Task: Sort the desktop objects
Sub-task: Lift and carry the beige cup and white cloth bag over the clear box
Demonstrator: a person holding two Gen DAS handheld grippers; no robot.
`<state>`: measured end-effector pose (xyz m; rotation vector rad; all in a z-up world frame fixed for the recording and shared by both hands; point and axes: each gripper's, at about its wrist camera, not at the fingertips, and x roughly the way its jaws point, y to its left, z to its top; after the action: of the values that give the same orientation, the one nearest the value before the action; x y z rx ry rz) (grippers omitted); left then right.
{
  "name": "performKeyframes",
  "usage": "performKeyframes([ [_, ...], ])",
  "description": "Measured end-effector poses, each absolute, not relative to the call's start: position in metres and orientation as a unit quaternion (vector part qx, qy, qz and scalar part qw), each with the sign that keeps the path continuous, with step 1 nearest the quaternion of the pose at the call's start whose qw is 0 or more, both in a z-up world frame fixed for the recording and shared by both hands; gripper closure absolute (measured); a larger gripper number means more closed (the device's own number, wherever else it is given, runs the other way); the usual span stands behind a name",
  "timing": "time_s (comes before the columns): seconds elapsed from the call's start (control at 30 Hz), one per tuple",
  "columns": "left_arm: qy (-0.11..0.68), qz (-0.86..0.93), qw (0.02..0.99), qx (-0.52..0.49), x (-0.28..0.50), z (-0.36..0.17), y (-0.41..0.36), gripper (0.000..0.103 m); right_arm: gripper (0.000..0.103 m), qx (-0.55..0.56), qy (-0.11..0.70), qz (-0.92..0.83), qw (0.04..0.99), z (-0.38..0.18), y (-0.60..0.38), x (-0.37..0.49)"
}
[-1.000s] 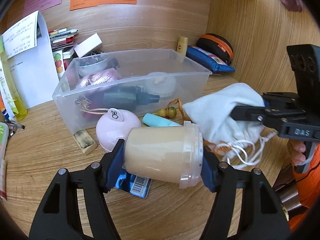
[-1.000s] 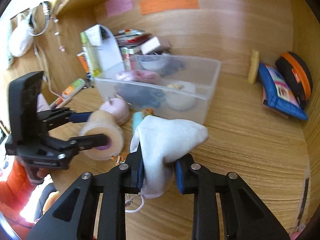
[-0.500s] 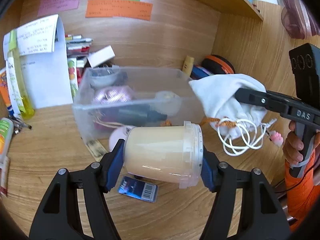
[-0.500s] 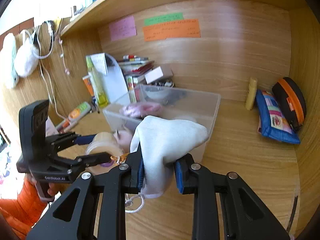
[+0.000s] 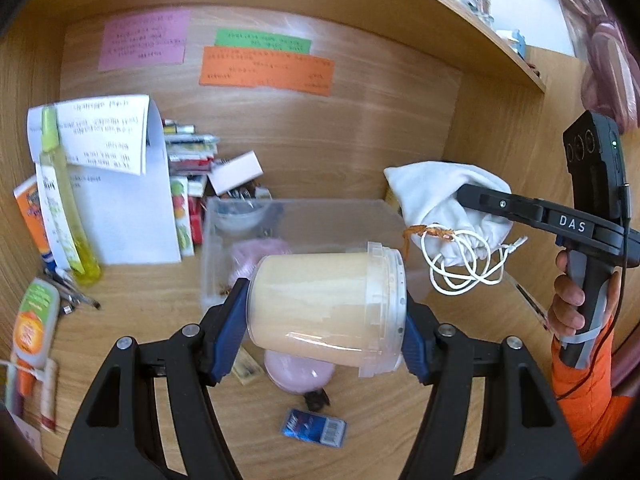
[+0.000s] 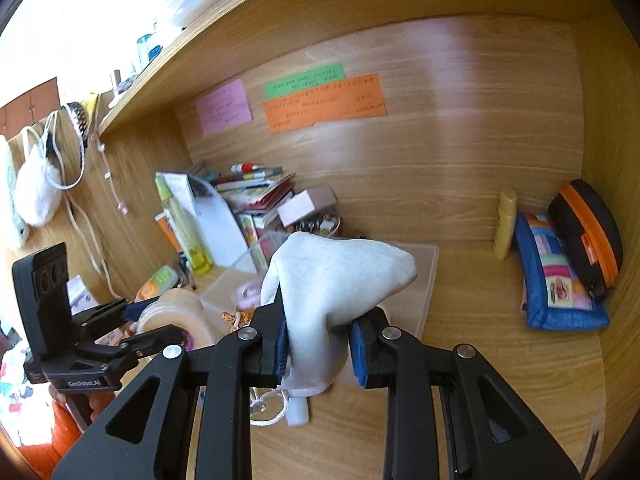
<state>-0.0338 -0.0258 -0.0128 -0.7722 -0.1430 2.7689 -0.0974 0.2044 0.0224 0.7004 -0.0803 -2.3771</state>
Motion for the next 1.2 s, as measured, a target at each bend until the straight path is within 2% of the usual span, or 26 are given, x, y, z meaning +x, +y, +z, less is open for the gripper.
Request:
performKeyframes([
  [0.53,-0.059,0.957,0.097,-0.268,-0.108,0.009,-0.041,0.037,0.08,0.313,-0.035,-0.897,0.31,0.017,0.163,-0.168],
  [0.8,-0.08,0.95,0.078,-0.292,-0.147,-0.016,-0.046,0.037,0.08,0.348,-0.011,-0.889,0.298,-0.015,0.14,-0.187],
  [1.2,-0.058,0.948,0.046,-0.308,-0.158,-0.04,-0.044,0.037,0.08,0.36,0.027,-0.89,0.278,-0.042,0.123,-0.185],
])
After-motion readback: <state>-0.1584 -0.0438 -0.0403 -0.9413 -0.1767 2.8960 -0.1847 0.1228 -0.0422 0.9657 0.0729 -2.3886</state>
